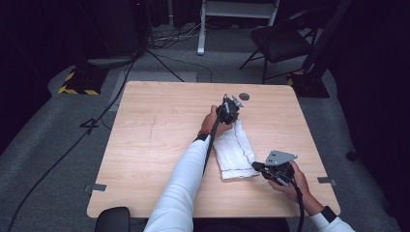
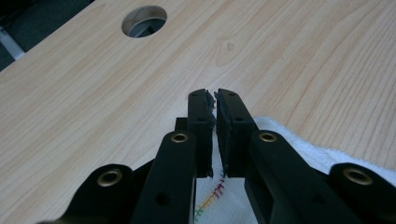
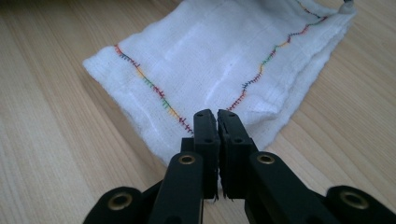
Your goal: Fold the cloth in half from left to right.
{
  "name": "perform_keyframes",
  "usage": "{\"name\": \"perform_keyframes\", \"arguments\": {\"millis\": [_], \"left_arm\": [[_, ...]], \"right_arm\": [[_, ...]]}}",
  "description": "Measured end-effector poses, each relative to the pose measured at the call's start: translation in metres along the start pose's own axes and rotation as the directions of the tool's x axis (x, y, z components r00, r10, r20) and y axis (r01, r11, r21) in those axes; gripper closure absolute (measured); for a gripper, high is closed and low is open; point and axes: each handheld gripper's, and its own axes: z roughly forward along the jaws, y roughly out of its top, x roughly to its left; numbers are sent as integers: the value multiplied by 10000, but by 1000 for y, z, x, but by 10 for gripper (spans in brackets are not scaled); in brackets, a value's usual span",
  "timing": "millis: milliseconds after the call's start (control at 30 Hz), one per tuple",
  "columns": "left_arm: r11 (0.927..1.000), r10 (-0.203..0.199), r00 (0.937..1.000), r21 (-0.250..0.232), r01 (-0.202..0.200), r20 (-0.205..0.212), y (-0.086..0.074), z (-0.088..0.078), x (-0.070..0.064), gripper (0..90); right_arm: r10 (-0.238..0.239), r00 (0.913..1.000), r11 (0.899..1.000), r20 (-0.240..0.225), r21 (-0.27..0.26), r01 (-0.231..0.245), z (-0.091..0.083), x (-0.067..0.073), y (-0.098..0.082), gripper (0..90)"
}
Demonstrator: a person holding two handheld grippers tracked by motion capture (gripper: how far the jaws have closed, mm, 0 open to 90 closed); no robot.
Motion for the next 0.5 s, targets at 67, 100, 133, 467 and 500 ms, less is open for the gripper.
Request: {"name": "perform_keyframes", "arguments": {"millis": [67,100,133,467,500], "left_arm": [[10000,-30,10000,-30,30,-45,-1,0,-1,830],[10000,-27,10000,-21,28,15,-1,0,-1,828],[10000,33,10000,1,-33,12,-1,-1,-1,820],[9976,8,9988,-694,26,487,-17,-43,-6,570],[9979,-49,9989,-640,79,459,-19,-47,-8,528]], "right_arm": [[76,10000,9999,35,124,-76,1,-1,-2,872],[97,9999,9998,54,168,-97,2,-2,-3,870],[146,9999,9997,22,218,-147,2,-3,-4,868],[919,9951,9933,368,672,-942,1,-14,-23,661],[941,9949,9931,366,663,-963,1,-15,-22,647]]}}
